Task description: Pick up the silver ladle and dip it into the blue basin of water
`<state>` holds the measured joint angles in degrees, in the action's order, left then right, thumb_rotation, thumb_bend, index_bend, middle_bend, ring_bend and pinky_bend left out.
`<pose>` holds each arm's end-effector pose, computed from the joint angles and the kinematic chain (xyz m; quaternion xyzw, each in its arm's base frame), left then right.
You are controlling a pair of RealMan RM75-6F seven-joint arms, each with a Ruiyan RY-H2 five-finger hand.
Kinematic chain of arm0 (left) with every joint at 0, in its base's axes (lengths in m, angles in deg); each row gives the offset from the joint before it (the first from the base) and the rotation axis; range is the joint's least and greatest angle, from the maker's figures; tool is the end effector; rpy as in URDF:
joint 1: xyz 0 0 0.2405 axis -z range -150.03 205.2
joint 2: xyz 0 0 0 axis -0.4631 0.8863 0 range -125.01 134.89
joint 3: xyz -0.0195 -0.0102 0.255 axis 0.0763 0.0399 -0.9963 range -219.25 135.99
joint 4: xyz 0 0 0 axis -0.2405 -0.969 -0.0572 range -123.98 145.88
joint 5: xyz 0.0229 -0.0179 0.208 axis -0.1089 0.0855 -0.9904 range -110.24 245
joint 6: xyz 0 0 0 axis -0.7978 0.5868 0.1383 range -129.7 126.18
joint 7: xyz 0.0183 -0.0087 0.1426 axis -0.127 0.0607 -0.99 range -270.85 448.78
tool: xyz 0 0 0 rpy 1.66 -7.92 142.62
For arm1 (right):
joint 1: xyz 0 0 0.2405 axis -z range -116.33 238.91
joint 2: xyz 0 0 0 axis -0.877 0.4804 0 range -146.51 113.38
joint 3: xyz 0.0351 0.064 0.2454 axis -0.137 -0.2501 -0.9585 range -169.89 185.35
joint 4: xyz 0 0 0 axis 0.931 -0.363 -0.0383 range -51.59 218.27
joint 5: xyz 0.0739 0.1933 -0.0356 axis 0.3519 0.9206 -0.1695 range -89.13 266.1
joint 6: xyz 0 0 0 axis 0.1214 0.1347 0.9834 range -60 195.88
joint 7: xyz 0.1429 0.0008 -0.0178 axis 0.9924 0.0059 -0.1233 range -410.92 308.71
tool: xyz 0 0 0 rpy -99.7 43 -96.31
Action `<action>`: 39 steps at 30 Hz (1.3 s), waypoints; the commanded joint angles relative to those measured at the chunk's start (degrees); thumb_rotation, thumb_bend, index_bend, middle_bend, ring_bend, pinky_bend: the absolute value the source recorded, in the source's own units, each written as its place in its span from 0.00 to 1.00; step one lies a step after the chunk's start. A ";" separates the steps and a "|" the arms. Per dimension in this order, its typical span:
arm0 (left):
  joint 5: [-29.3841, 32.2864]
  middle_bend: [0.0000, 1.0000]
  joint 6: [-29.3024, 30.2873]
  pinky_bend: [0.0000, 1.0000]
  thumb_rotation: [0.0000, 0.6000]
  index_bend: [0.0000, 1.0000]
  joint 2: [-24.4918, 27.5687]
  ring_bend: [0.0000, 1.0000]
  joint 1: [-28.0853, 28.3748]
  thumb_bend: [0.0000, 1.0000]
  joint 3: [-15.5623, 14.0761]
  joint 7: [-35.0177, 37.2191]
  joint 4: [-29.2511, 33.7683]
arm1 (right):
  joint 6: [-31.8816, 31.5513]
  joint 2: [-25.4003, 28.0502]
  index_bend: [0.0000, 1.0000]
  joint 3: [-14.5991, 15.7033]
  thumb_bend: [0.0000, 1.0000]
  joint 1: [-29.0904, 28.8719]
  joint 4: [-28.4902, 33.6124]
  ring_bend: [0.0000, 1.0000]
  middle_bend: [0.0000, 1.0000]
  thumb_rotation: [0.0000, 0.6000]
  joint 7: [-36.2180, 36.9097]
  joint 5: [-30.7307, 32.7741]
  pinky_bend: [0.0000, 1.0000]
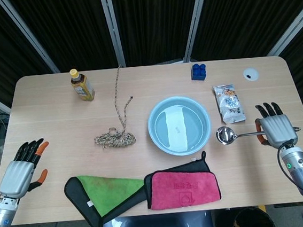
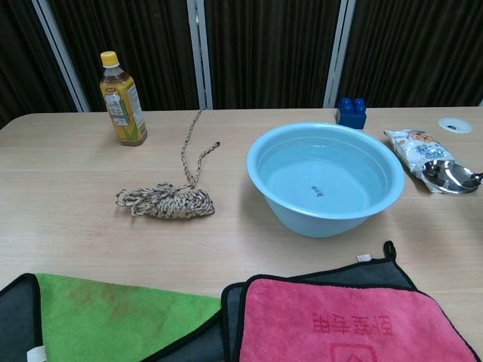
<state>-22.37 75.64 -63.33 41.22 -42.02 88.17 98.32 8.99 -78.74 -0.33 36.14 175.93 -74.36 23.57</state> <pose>-0.2959 0.2148 0.1148 -0.6838 -0.3660 -0.3723 0.5098 -0.2857 -0.3007 0.1416 0.6992 -0.3415 0.2224 0.5874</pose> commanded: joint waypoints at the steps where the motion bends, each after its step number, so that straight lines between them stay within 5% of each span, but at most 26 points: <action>1: 0.13 0.00 0.09 0.00 1.00 0.00 0.28 0.00 -0.17 0.44 -0.09 0.13 0.10 | -0.56 -1.01 0.72 0.18 0.44 -0.34 0.05 0.00 0.09 1.00 -0.21 -0.67 0.00; 39: 0.50 0.00 -1.00 0.00 1.00 0.00 1.48 0.00 0.02 0.44 -0.26 2.48 0.07 | -4.06 -3.80 0.73 1.45 0.45 -2.68 3.07 0.00 0.10 1.00 -5.87 0.26 0.00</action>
<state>-21.95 74.74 -61.86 41.18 -42.28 90.59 98.37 5.08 -82.62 1.11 33.40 178.90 -80.17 23.84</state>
